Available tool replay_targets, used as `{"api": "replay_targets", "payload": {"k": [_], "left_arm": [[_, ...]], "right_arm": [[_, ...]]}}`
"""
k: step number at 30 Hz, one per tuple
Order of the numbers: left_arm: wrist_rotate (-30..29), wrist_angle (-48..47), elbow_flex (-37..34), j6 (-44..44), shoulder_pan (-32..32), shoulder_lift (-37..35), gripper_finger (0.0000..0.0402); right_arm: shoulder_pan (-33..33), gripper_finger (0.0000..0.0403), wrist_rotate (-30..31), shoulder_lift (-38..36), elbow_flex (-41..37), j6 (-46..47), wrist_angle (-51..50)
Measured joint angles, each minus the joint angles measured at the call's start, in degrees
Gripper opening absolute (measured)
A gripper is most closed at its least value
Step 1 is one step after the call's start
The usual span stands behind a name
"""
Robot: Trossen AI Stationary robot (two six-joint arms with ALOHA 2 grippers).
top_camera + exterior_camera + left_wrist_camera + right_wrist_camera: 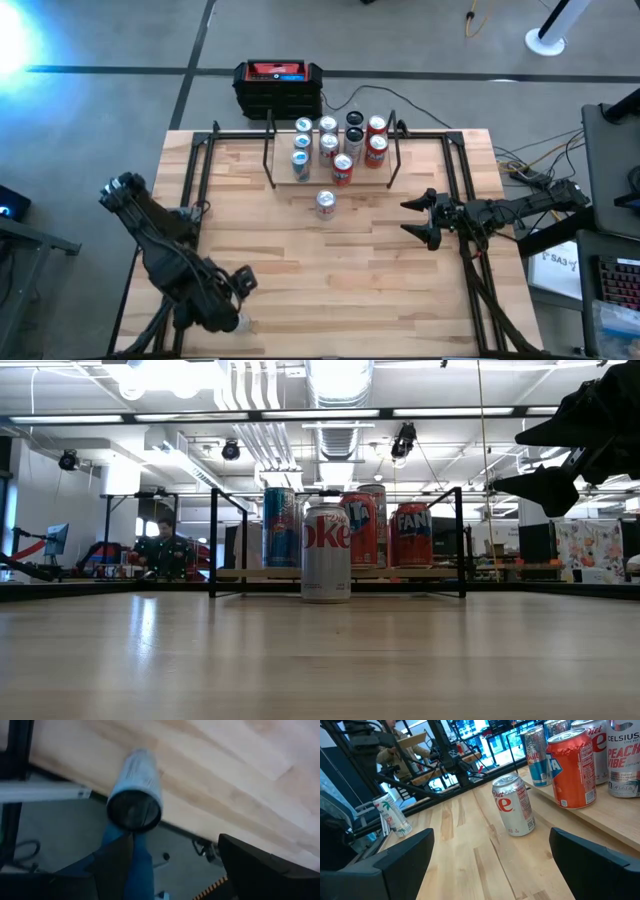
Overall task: Place canned beverage on shelf
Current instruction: Move the white pink soda can to the center of the table
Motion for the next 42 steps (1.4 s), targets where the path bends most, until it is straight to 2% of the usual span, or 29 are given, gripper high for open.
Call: {"api": "replay_targets", "payload": {"k": [5,15,25,29,36,38,42], "left_arm": [[3.0,1.4,2.8,-4.8,-1.3,2.8,0.0277],[3.3,1.1,8.7,-9.3,-2.7,8.0,0.0261],[4.3,0.6,9.0,-10.8,-2.8,8.4,0.024],[5.1,0.0,9.0,-11.3,-3.1,8.4,0.0271],[4.8,-3.7,8.9,-11.5,-3.4,8.4,0.0387],[4.5,-3.6,8.9,-11.5,-3.4,8.9,0.0392],[3.2,-3.5,8.4,-11.5,-3.4,10.1,0.0376]], "right_arm": [[0.0,0.038,0.0,0.0,0.0,0.0,0.0],[0.0,0.038,0.0,0.0,0.0,0.0,0.0],[0.0,0.038,0.0,0.0,0.0,0.0,0.0],[0.0,0.038,0.0,0.0,0.0,0.0,0.0],[0.0,0.038,0.0,0.0,0.0,0.0,0.0],[0.0,0.038,0.0,0.0,0.0,0.0,0.0],[0.0,0.038,0.0,0.0,0.0,0.0,0.0]]}}
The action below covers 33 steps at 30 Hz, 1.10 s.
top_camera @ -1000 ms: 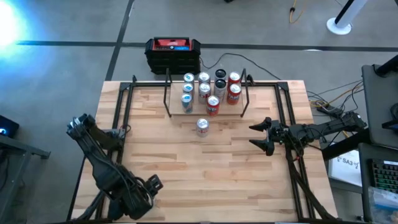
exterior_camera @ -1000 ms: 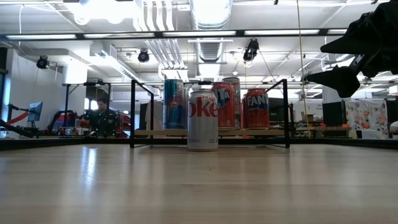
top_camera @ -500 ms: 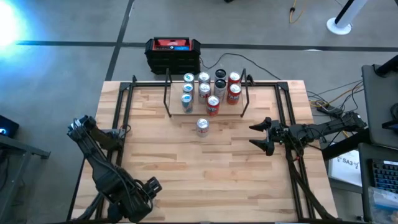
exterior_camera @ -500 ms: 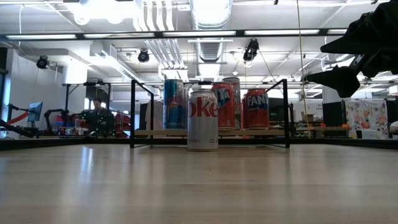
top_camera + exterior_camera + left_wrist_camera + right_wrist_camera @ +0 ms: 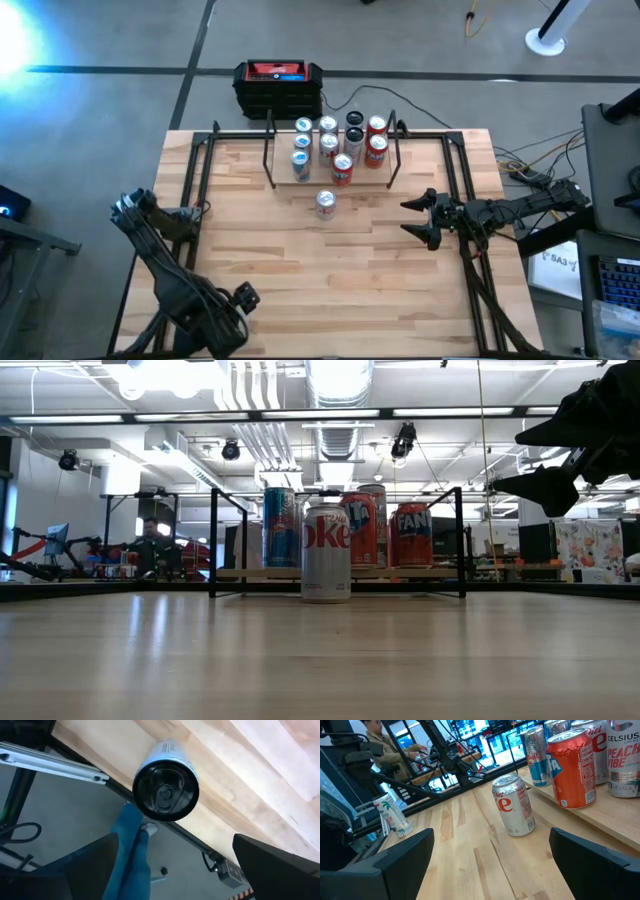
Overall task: Place canned beverage on shelf
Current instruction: Move the white pink soda can to the center of the table
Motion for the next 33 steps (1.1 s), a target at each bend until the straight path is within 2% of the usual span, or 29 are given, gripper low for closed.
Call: {"api": "replay_targets", "payload": {"k": [9,23,29,33], "left_arm": [[-0.3,0.1,-0.4,-1.4,-1.2,1.2,0.0373],[-1.8,3.3,-7.1,-1.3,-1.6,1.5,0.0373],[-1.7,9.3,-11.5,-1.8,-1.6,1.5,0.0373],[-2.1,9.6,-12.2,-1.9,-1.6,1.4,0.037]], "right_arm": [[0.0,0.038,0.0,0.0,0.0,0.0,0.0],[0.0,0.038,0.0,0.0,0.0,0.0,0.0],[0.0,0.038,0.0,0.0,0.0,0.0,0.0],[0.0,0.038,0.0,0.0,0.0,0.0,0.0]]}}
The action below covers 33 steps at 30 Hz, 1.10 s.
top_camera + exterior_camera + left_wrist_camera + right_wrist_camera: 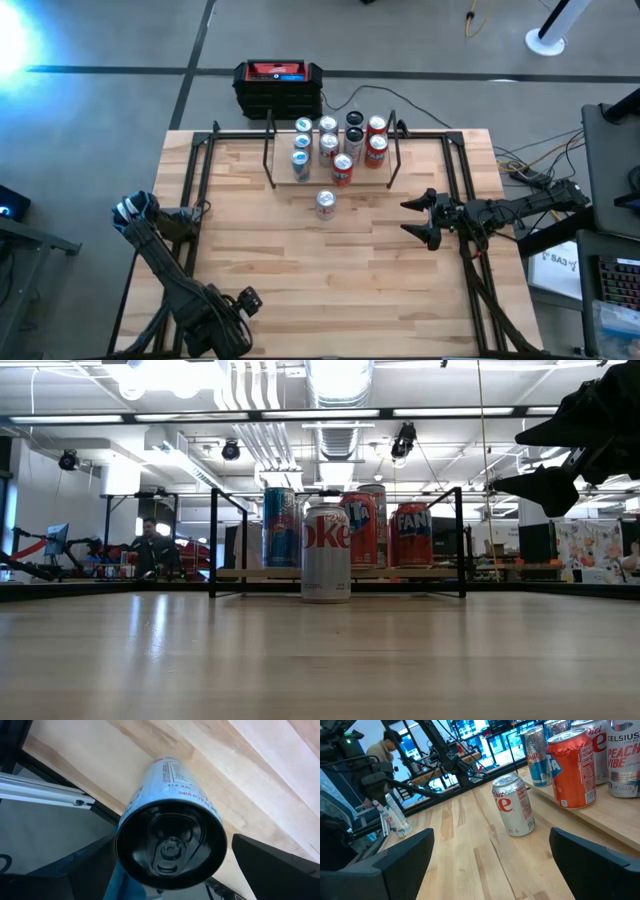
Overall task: Place canned beverage on shelf
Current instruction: Move the white pink soda can to the center of the table
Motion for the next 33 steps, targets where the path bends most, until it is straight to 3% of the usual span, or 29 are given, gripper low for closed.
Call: {"api": "replay_targets", "payload": {"k": [5,12,22,33], "left_arm": [[0.0,-0.1,-0.5,-0.1,0.0,0.0,0.0333],[0.2,-0.9,-0.5,-0.1,0.1,0.2,0.0231],[-0.6,-2.2,-0.5,4.5,2.1,0.2,0.0231],[-1.7,-4.5,-0.5,30.0,14.8,0.0,0.0231]], "right_arm": [[0.0,0.038,0.0,0.0,0.0,0.0,0.0],[0.0,0.038,0.0,0.0,0.0,0.0,0.0],[0.0,0.038,0.0,0.0,0.0,0.0,0.0],[0.0,0.038,0.0,0.0,0.0,0.0,0.0]]}}
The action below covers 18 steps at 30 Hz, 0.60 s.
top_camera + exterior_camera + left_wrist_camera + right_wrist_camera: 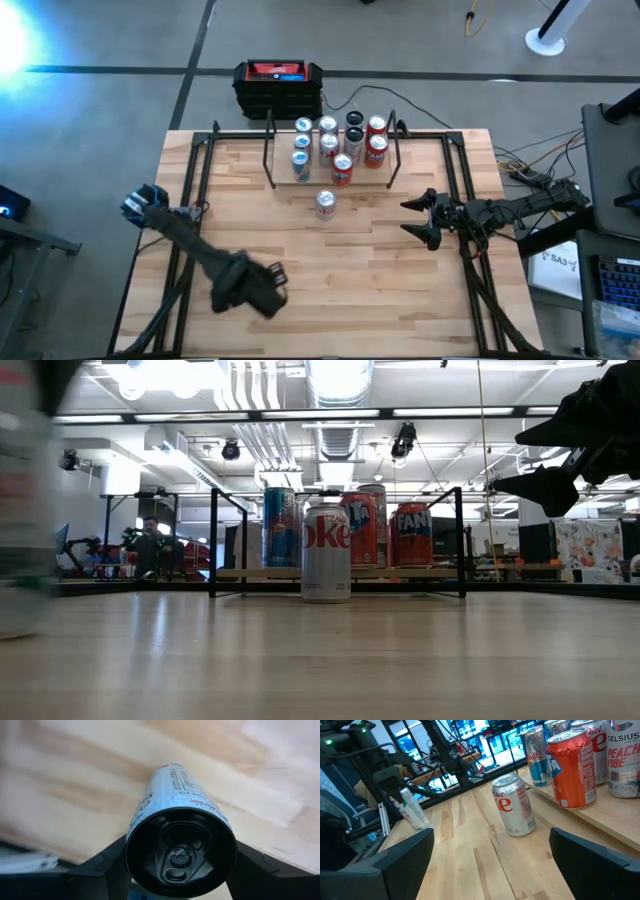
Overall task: Place canned beverage on shelf
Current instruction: Move the white pink soda can to the center of the table
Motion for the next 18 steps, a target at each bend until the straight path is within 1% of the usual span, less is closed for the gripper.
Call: {"api": "replay_targets", "payload": {"k": [7,15,18], "left_arm": [[-1.8,1.9,0.0,19.2,11.2,-0.3,0.0231],[0.2,3.5,0.0,39.8,23.6,-0.3,0.0231],[1.5,4.3,0.0,46.0,27.7,-0.3,0.0231]], "right_arm": [[0.0,0.038,0.0,0.0,0.0,0.0,0.0],[0.0,0.038,0.0,0.0,0.0,0.0,0.0],[0.0,0.038,0.0,0.0,0.0,0.0,0.0]]}}
